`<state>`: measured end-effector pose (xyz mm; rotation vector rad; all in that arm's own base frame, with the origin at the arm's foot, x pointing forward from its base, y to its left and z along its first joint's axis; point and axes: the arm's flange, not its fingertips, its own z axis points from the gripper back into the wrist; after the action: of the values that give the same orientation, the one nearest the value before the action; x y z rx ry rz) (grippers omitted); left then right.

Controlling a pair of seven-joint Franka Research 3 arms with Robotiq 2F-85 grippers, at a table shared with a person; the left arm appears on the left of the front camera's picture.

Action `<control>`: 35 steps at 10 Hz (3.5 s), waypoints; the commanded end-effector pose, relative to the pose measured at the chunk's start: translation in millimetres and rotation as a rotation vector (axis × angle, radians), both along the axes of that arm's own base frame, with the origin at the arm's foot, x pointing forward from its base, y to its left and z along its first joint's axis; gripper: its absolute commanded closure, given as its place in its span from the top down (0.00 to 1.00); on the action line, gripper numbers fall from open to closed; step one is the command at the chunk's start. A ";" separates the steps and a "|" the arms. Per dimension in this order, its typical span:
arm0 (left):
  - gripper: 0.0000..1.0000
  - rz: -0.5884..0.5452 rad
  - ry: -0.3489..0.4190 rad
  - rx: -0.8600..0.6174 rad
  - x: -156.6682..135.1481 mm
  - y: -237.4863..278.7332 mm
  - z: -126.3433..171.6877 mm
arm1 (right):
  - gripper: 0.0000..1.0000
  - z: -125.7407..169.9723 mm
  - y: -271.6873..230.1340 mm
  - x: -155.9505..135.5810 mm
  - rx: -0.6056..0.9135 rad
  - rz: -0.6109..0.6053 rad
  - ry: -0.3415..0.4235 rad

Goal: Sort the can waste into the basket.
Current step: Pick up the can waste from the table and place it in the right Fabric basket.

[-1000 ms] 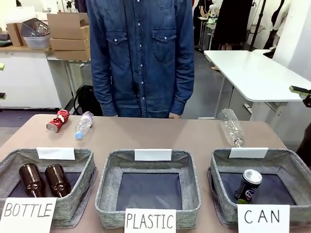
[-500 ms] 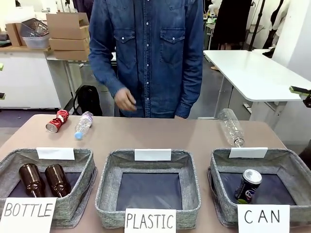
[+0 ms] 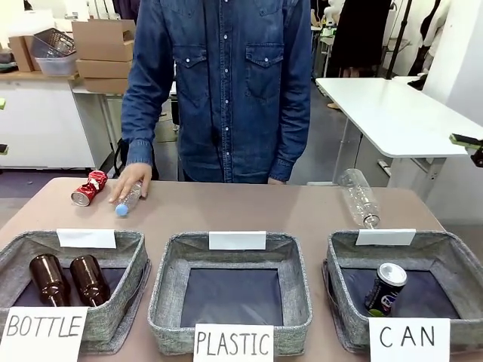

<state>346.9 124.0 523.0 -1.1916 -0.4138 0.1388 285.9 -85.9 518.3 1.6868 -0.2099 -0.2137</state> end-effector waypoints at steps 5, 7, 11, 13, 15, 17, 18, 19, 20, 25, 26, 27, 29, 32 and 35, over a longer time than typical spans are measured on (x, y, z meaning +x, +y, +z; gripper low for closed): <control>1.00 -0.007 -0.028 -0.019 0.4 -0.5 1.5 | 1.00 -0.2 -0.3 -2.0 -0.005 0.001 -0.007; 1.00 0.000 0.000 0.000 0.0 0.0 0.0 | 1.00 -0.2 -0.3 -2.0 -0.005 0.001 -0.007; 1.00 0.009 0.069 0.203 28.0 -22.9 -0.9 | 1.00 -0.2 -0.3 -2.0 -0.005 0.001 -0.007; 1.00 0.045 0.094 0.277 43.0 -39.6 -4.8 | 1.00 -0.2 -0.3 -2.0 -0.005 0.001 -0.007; 1.00 0.074 0.101 0.208 41.3 -18.5 6.9 | 1.00 -0.2 -0.3 -2.0 -0.005 0.001 -0.007; 1.00 0.091 0.003 0.202 38.9 20.5 20.7 | 1.00 -0.2 -0.3 -2.0 -0.005 0.001 -0.007; 1.00 0.114 -0.127 0.364 56.7 37.2 20.6 | 1.00 -0.2 -0.3 -2.0 -0.005 0.001 -0.007; 1.00 0.376 -0.189 0.626 88.2 47.8 12.4 | 1.00 -0.2 -0.3 -2.0 -0.005 0.001 -0.007; 1.00 0.410 -0.162 0.809 123.1 48.7 -1.3 | 1.00 -0.2 -0.3 -2.0 -0.005 0.001 -0.007; 1.00 0.176 -0.082 0.842 198.1 -11.9 -51.2 | 1.00 -0.2 -0.3 -2.0 -0.005 0.001 -0.007; 1.00 0.246 -0.141 0.915 191.4 3.9 -55.7 | 1.00 -0.2 -0.3 -2.0 -0.005 0.001 -0.007; 1.00 0.246 -0.141 0.915 191.4 3.9 -55.7 | 1.00 -0.2 -0.3 -2.0 -0.005 0.001 -0.007; 1.00 0.246 -0.141 0.915 191.4 3.9 -55.7 | 1.00 -0.2 -0.3 -2.0 -0.005 0.001 -0.007; 1.00 -0.331 -0.389 1.038 233.5 -18.1 -66.4 | 1.00 -0.2 -0.3 -2.0 -0.005 0.001 -0.007; 1.00 -0.735 -0.466 1.090 275.2 -29.1 -90.0 | 1.00 -0.2 -0.3 -2.0 -0.005 0.001 -0.007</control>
<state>601.8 78.5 429.2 -0.2804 -0.3773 -0.7365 285.7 -86.3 518.3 1.6888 -0.2097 -0.2122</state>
